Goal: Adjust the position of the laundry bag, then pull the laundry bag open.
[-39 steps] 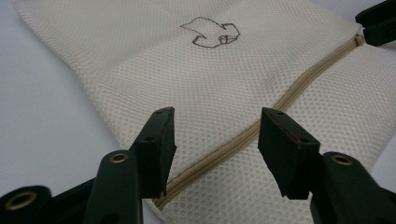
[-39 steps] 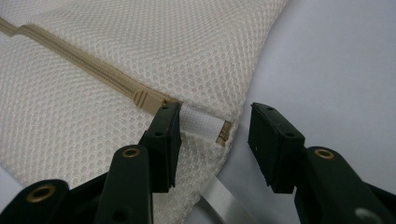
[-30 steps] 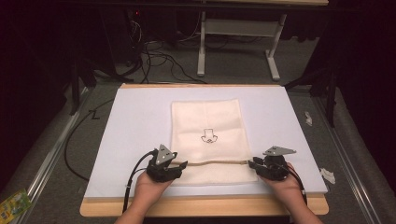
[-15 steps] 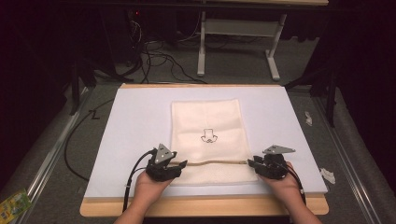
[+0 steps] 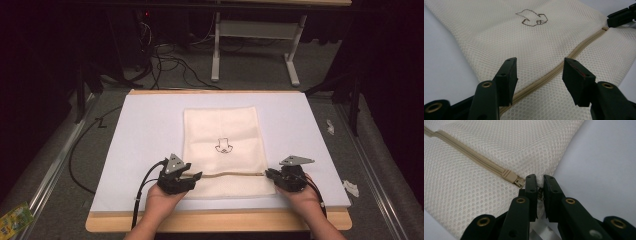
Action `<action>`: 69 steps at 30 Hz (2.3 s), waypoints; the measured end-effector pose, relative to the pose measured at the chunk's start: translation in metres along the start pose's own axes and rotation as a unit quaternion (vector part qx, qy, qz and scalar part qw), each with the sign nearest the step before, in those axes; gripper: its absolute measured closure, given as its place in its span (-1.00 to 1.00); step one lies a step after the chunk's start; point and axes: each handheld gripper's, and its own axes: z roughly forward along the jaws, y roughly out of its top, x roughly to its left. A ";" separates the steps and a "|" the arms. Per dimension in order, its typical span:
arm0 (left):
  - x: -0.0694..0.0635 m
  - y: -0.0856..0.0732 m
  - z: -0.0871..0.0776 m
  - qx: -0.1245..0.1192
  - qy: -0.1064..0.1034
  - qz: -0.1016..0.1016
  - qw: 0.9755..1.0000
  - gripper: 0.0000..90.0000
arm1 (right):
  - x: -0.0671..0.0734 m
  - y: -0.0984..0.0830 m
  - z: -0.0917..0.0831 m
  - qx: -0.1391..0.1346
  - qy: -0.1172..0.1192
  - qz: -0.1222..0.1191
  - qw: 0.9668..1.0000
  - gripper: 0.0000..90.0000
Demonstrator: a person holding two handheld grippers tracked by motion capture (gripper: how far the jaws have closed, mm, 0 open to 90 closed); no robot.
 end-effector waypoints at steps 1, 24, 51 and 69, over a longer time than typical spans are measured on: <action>-0.001 0.000 0.000 0.002 -0.003 0.003 1.000 0.02 | 0.001 0.000 -0.001 0.001 -0.003 -0.011 1.000 0.88; -0.029 0.007 0.005 -0.021 -0.060 -0.009 0.998 0.03 | 0.009 0.005 -0.027 -0.064 0.008 -0.034 0.997 0.89; -0.040 0.022 0.015 -0.051 -0.094 -0.033 0.994 0.06 | 0.017 0.013 -0.035 -0.101 0.005 -0.043 0.994 0.89; -0.090 0.040 0.064 -0.038 -0.120 0.009 0.992 0.26 | 0.023 0.015 -0.041 -0.118 0.020 -0.057 0.991 0.89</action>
